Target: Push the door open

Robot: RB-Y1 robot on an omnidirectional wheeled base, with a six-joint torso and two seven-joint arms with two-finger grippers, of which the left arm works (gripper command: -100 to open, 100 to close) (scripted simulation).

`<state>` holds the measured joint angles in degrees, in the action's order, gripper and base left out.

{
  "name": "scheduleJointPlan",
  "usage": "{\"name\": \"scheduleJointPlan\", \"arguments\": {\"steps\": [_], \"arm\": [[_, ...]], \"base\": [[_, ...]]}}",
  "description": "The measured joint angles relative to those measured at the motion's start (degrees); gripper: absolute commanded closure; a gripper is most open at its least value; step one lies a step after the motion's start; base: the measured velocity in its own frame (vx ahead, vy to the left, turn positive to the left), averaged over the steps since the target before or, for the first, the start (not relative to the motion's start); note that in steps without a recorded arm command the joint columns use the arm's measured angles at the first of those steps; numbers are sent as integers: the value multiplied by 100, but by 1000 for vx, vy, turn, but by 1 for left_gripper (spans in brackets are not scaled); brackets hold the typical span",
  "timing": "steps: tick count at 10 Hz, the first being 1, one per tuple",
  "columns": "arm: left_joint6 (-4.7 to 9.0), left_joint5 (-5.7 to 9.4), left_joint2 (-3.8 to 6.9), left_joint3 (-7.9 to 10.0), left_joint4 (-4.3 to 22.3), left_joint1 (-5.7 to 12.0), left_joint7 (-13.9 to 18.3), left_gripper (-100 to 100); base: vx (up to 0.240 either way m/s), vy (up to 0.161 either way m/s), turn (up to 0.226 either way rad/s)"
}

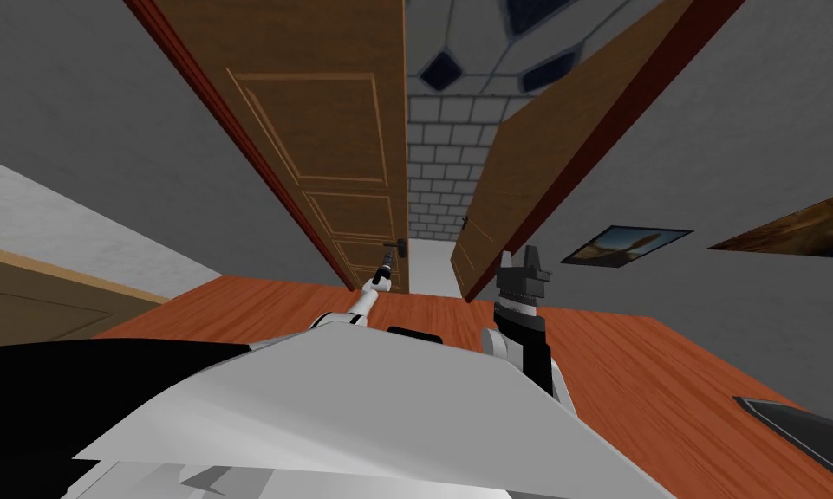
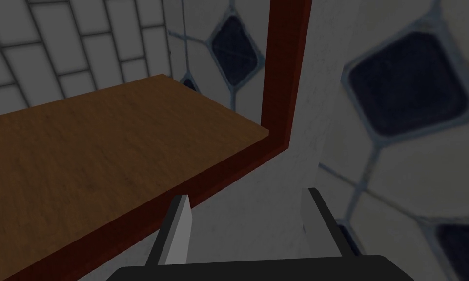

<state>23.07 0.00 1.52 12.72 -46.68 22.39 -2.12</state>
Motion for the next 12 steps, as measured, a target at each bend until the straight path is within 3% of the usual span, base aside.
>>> {"name": "scheduleJointPlan", "arguments": {"steps": [6,10,11,12], "arm": [[40,18,130,40,40,-14,-1,-100],[89,36,63,75,68,-27,6,-100],[91,36,55,74,64,-25,5,100],[91,36,58,73,68,-28,6,100]], "base": [[168,17,-21],[171,31,-19],[-17,-3,5],[-31,-5,-6]]}}
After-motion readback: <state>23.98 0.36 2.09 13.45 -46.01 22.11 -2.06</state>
